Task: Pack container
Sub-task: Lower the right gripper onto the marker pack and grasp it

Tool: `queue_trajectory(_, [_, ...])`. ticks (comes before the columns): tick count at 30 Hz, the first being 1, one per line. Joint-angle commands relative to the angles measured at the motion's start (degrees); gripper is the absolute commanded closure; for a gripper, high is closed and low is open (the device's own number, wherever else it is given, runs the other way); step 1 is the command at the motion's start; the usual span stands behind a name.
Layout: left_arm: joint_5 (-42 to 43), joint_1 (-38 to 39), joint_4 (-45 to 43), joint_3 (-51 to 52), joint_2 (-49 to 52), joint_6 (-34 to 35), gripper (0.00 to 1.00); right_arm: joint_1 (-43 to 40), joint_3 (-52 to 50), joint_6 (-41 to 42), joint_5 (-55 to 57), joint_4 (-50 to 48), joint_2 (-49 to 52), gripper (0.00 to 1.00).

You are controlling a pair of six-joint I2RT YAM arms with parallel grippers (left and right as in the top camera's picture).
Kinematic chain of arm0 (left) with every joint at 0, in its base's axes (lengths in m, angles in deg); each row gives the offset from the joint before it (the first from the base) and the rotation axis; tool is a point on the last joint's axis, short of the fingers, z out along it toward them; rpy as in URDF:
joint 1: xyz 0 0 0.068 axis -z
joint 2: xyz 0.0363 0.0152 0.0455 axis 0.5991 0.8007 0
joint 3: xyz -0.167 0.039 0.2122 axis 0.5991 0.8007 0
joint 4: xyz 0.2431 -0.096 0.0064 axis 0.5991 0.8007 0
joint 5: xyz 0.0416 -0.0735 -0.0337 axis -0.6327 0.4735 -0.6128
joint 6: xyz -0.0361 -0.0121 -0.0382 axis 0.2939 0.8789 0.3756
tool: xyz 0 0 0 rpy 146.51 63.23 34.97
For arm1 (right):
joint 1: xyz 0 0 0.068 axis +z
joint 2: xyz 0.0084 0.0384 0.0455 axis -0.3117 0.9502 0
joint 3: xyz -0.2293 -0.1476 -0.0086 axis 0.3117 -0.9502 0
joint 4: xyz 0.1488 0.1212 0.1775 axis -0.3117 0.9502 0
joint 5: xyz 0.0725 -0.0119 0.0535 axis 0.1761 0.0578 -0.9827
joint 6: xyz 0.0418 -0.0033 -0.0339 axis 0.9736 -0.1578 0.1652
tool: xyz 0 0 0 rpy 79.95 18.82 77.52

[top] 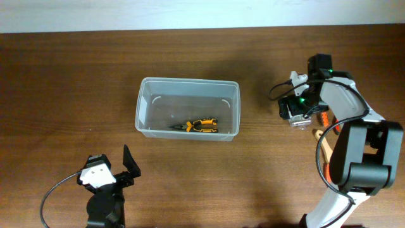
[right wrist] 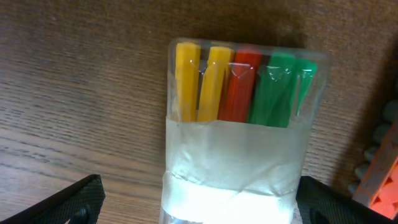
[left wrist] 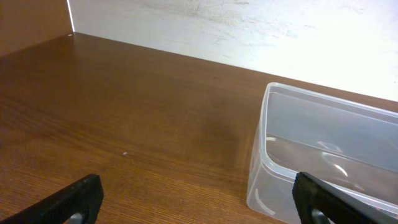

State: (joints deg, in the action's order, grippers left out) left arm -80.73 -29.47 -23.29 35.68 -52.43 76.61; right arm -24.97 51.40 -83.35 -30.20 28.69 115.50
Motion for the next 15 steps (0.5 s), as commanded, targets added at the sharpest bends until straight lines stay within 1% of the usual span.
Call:
queue_trajectory(1, [-0.2, 0.2, 0.1, 0.2, -0.4, -0.5, 0.01, 0.9, -0.4, 1.7, 6.6, -0.2, 0.8, 0.01])
queue_trajectory(15, [-0.2, 0.2, 0.1, 0.2, -0.4, -0.5, 0.01, 0.7, -0.5, 2.3, 6.5, -0.4, 5.6, 0.01])
